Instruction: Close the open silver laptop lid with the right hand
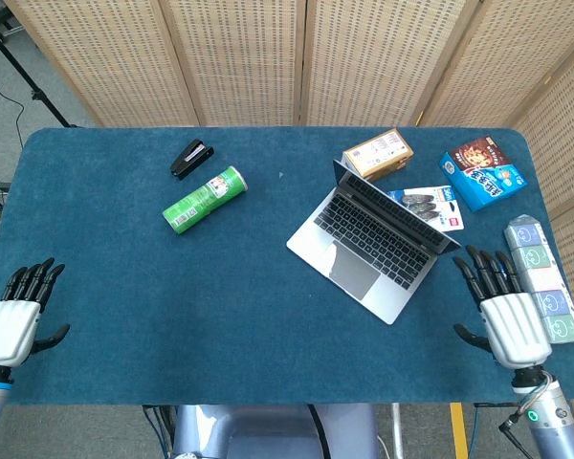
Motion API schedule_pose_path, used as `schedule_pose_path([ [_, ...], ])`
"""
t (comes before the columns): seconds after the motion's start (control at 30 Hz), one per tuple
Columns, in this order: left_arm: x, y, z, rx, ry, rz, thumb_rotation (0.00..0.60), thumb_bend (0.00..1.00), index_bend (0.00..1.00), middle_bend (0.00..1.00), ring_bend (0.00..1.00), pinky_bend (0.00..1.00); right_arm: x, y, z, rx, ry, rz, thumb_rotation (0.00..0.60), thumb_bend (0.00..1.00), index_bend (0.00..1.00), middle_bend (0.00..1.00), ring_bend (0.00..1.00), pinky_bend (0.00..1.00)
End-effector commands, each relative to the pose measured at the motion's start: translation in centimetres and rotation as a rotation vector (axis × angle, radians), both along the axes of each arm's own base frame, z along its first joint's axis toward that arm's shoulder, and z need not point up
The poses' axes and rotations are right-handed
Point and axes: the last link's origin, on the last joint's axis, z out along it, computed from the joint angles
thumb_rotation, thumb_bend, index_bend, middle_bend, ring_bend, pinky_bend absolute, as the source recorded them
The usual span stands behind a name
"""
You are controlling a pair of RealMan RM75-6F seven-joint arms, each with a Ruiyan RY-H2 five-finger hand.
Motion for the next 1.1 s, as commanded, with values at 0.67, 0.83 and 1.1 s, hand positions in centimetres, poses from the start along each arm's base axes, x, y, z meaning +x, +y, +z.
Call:
schedule_pose_path([
  [0.67,0.4,-0.2,-0.5,-0.02,0.004,-0.026,0.6,0.23,0.0,0.0,0.0,0.0,7.7,-7.8,-3.6,0.136,-0.025,0.077,0.6,0.13,0.0,0.0,0.0,0.0],
  [0.83,0.4,-0.1,-0.7,-0.03,0.007,-0.029,0.6,0.23,0.0,0.0,0.0,0.0,8.3,-9.1,-3.7,0.145,-0.026,0.065,0.6,0.13,0.0,0.0,0.0,0.0],
  [1.1,0.6,-0.2,-0.9,-0.042,0.01,-0.035,0.6,0.23,0.0,0.0,0.0,0.0,9.4,-10.6,-4.1,0.163,-0.022,0.063,0.6,0.13,0.0,0.0,0.0,0.0],
])
